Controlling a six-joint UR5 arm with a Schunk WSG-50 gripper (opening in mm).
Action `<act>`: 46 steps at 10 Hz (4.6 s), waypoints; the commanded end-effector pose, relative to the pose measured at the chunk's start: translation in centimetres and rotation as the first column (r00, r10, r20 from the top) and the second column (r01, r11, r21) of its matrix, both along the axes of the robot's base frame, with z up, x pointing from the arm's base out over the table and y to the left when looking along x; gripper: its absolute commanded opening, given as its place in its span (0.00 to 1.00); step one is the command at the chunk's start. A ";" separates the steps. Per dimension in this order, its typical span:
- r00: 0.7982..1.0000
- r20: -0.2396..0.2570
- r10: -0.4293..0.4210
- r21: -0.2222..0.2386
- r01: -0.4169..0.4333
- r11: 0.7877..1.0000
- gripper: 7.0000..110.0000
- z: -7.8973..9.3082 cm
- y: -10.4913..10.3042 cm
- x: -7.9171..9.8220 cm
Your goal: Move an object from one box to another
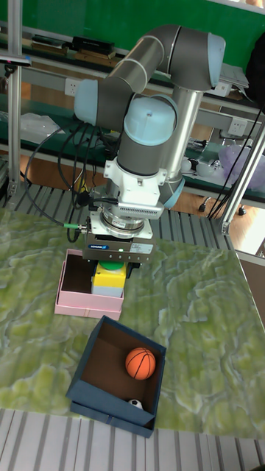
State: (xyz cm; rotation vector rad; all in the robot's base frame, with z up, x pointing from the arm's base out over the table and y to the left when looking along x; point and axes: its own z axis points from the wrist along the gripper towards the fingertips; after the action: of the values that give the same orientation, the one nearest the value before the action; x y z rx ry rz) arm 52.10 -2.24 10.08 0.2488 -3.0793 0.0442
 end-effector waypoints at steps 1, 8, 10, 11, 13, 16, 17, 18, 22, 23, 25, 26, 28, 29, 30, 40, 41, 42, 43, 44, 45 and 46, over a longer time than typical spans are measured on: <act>1.000 0.003 -0.016 0.025 0.016 1.000 0.00 -0.3 0.6 0.3; 1.000 0.005 -0.022 0.028 0.022 0.999 0.00 -0.8 0.4 0.4; 1.000 0.007 -0.024 0.031 0.023 0.999 0.00 -1.1 0.4 0.5; 1.000 0.010 -0.027 0.036 0.026 0.999 0.00 -1.3 0.4 0.6; 0.999 0.008 -0.031 0.038 0.031 0.999 0.00 -1.6 0.5 0.6; 0.999 0.007 -0.039 0.021 0.039 0.999 0.00 -2.1 -0.1 0.5; 0.999 0.007 -0.043 0.021 0.043 0.999 0.00 -2.3 -0.2 0.5; 0.999 0.007 -0.048 0.021 0.048 0.999 0.00 -2.4 -0.2 0.6; 0.999 0.007 -0.046 0.022 0.046 0.999 0.00 -2.6 -0.2 0.6; 0.999 0.009 -0.049 0.022 0.049 0.999 0.00 -2.7 -0.2 0.7; 0.999 0.016 -0.051 0.024 0.051 0.998 0.15 -2.8 -0.1 1.0; 0.998 0.019 -0.052 0.024 0.052 0.998 0.15 -2.8 -0.1 1.1; 0.998 0.022 -0.052 0.026 0.052 0.998 0.15 -2.8 0.0 1.2; 0.998 0.025 -0.054 0.026 0.053 0.998 0.15 -2.9 0.0 1.3; 0.998 0.026 -0.057 0.026 0.056 0.998 0.15 -3.0 0.0 1.3; 0.999 0.021 -0.041 0.062 0.040 0.997 0.36 -3.0 0.9 1.3; 0.999 0.019 -0.038 0.072 0.037 0.997 0.57 -3.0 1.1 1.2; 0.999 0.016 -0.037 0.080 0.035 0.996 0.57 -3.0 1.3 1.2; 0.999 0.014 -0.035 0.080 0.034 0.996 0.57 -3.0 1.2 1.2; 0.999 0.009 -0.032 0.097 0.031 0.995 0.57 -3.0 1.6 1.2; 1.000 0.005 -0.022 0.104 0.022 0.994 0.79 -2.9 1.7 1.1; 1.000 0.003 -0.012 0.100 0.011 0.995 0.79 -2.9 1.6 1.1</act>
State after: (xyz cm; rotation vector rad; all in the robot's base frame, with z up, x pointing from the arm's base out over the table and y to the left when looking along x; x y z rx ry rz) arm 53.18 -1.01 6.99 0.2215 -3.0951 -0.0758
